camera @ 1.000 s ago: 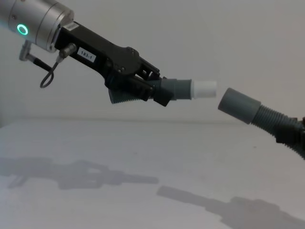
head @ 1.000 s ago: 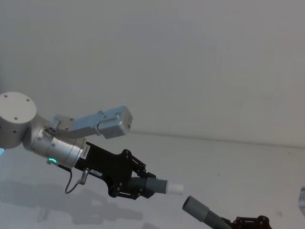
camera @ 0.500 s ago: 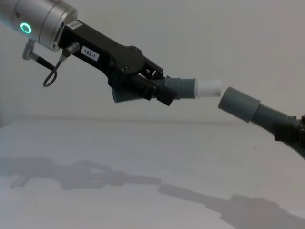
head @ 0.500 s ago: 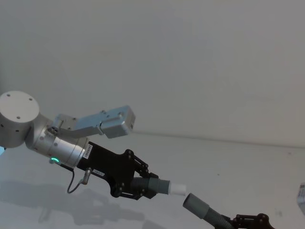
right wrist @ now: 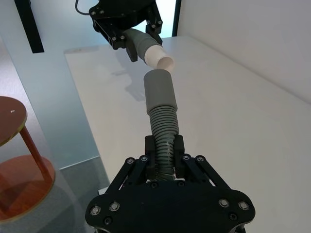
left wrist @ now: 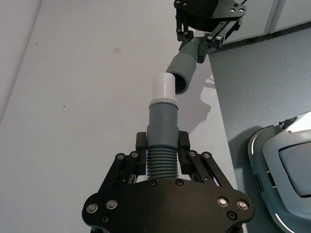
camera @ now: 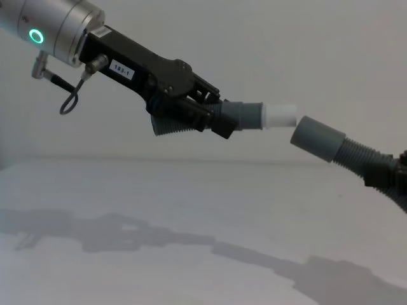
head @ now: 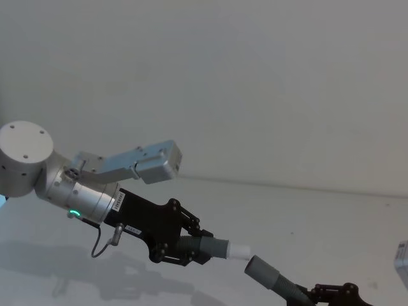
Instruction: Use both hands to pick up one end of the pipe from the table, align the ends, and insert them.
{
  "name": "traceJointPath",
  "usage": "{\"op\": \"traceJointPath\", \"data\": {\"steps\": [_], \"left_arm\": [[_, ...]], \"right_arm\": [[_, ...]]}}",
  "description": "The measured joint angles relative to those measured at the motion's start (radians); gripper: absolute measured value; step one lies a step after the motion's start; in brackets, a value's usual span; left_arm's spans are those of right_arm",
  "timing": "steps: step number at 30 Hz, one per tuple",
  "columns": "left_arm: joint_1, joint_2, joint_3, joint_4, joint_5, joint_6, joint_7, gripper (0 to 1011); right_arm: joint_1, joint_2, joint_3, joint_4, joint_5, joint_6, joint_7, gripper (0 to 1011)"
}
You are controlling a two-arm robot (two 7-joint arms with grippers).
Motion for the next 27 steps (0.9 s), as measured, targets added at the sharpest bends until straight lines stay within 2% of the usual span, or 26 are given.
{"op": "traceJointPath", "data": {"steps": [27], "left_arm": [[-0.018,-0.013,0.02,0.053,-0.019,-0.031,-0.002,339]], "right_arm": [[0.015,0.021,-0.006,-0.004,0.053,0.013,0.012,185]]}}
